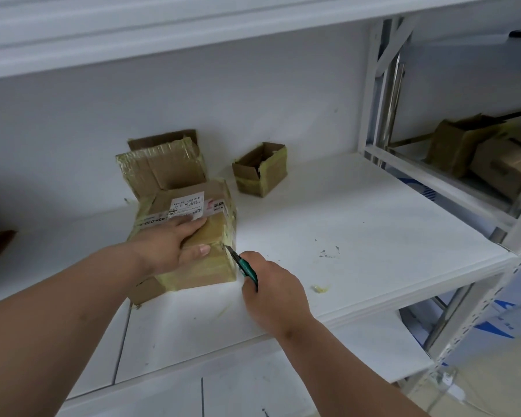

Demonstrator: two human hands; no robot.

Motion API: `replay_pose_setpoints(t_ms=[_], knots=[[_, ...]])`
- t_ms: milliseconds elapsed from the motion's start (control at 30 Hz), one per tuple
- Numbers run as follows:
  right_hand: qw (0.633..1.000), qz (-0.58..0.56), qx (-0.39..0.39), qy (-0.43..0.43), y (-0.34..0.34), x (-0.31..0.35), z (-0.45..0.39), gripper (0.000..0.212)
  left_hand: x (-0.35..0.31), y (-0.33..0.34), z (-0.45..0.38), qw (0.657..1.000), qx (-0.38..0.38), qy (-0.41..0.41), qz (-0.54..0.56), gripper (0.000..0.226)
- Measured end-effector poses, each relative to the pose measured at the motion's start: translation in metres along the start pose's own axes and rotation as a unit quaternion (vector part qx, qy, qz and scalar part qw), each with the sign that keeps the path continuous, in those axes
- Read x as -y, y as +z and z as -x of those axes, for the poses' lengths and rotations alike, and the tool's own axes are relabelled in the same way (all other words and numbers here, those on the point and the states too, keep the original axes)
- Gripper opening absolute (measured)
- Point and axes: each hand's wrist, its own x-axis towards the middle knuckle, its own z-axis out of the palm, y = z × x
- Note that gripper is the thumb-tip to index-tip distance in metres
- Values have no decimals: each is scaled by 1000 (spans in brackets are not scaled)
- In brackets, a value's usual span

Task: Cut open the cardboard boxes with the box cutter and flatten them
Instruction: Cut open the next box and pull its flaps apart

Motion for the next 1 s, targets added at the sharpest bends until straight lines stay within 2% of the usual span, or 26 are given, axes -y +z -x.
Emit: replay_pose_setpoints(t_ms=[267,700,900,1000], knots=[[999,15,-31,-10,4,1,-2,42,0,0,-5,1000,-5,4,-8,93],[998,51,-29,2,11,4,3,47,5,7,-8,999,-38,9,6,95],[997,72,-24,21,16,6,7,49,1,5,-4,999,-50,13,1,75],[995,98,-14,28,18,7,11,46,-2,3,-1,999,-47,14,-3,72]])
